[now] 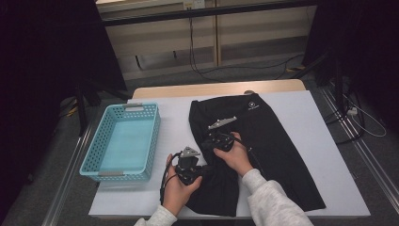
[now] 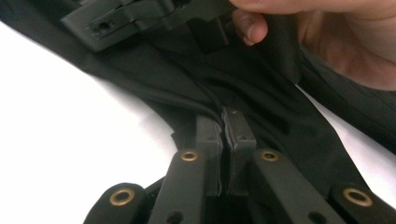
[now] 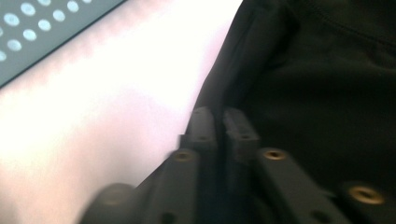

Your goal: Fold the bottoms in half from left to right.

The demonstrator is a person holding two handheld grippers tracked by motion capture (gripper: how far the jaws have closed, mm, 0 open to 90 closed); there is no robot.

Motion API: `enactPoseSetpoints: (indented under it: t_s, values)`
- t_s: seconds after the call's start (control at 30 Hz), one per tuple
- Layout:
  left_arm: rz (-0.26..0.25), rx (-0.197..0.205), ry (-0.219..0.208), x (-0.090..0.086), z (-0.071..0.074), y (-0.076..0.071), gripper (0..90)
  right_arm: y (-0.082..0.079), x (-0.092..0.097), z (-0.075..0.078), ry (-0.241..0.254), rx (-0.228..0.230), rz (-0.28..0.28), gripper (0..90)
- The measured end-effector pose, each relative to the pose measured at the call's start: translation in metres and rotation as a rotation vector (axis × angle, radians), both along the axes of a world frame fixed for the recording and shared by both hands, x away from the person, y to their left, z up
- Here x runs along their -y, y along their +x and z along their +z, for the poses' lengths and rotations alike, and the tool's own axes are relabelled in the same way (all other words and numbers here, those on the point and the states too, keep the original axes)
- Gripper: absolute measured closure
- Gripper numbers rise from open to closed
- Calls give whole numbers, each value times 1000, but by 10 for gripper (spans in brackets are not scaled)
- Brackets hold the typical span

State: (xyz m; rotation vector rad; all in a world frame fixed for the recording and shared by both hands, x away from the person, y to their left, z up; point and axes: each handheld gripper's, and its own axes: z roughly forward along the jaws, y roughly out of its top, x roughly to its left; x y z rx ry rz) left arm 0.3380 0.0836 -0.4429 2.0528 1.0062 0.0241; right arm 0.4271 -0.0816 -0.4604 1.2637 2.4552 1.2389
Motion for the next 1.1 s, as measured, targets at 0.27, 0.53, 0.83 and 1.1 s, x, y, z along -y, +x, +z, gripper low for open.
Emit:
enactPoseSetpoints:
  t_s: [0.27, 0.53, 0.83, 1.1]
  values:
    - [0, 0, -10, 1, 0, 3, 866, 0, 15, 11, 21, 16, -23, 889]
    - [0, -22, -71, 10, 3, 10, 871, -14, 61, 30, 56, 76, -111, 890]
    - [-33, -38, -65, 20, 0, 10, 871, -42, 102, 17, 30, 55, -142, 886]
    - [-32, -43, -53, 18, -1, 10, 870, -34, 80, 27, -8, 158, -149, 638]
